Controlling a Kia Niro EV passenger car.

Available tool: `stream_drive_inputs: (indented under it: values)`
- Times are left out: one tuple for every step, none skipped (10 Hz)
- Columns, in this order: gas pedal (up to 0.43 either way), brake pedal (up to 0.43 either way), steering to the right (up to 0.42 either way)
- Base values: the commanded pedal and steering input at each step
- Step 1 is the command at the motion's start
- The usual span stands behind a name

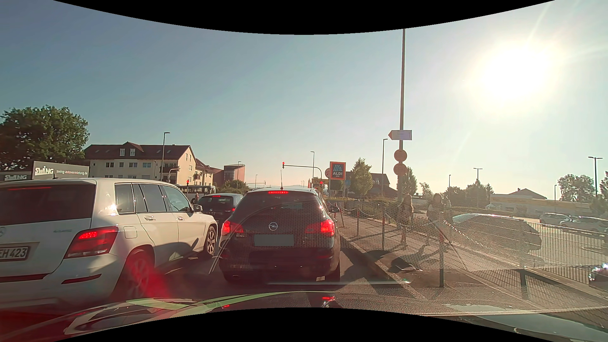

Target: Follow the waypoints while adhering to traffic rules and regulations

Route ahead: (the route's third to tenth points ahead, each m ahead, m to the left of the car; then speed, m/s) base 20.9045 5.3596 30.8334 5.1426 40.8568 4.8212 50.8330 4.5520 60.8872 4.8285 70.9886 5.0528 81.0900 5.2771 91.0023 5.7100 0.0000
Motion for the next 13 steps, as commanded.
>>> stream_drive_inputs:
  values:
    - [0.0, 0.274, -0.016]
    - [0.0, 0.274, -0.016]
    - [0.0, 0.274, -0.016]
    - [0.0, 0.274, -0.016]
    - [0.0, 0.274, -0.017]
    - [0.0, 0.274, -0.016]
    - [0.0, 0.274, -0.016]
    - [0.0, 0.274, -0.017]
    - [0.0, 0.274, -0.016]
    - [0.0, 0.274, -0.017]
    - [0.0, 0.274, -0.017]
    - [0.0, 0.274, -0.016]
    - [0.0, 0.274, -0.017]
